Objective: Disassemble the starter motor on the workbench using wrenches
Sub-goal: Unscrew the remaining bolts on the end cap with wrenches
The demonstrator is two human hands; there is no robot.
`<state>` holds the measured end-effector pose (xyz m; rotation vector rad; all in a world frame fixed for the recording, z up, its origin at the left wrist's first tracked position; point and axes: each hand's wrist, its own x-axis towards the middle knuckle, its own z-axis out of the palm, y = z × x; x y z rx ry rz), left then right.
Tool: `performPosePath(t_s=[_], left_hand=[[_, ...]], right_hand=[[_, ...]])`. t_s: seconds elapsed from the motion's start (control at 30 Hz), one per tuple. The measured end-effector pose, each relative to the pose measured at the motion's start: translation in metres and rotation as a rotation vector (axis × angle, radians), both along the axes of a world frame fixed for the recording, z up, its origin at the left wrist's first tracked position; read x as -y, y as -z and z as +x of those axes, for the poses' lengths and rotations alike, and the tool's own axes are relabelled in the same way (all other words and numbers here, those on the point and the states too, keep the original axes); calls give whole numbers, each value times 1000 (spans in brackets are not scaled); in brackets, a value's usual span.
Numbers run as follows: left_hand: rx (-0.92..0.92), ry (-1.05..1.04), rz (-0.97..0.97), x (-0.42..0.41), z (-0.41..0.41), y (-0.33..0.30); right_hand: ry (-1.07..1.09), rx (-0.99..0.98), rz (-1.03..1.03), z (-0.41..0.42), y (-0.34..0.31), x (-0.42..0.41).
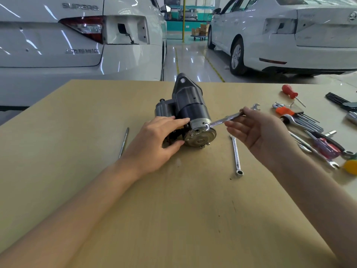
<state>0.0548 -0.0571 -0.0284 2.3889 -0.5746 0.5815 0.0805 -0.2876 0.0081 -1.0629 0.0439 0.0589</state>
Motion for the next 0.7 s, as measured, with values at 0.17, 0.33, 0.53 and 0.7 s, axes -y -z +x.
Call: performPosePath(t_s=[0.17,0.33,0.53,0.7], left_hand=[[4,3,10,0,0,0],[10,1,14,0,0,1],[2,4,14,-1,0,0],[-1,5,10,-1,0,0]], right_hand=[[7,59,-31,-5,0,-3],[-25,99,-110,-14,-1,-7],[-55,123,-190,-20,-2,-10],[-113,187,-306,-21,1,-7]])
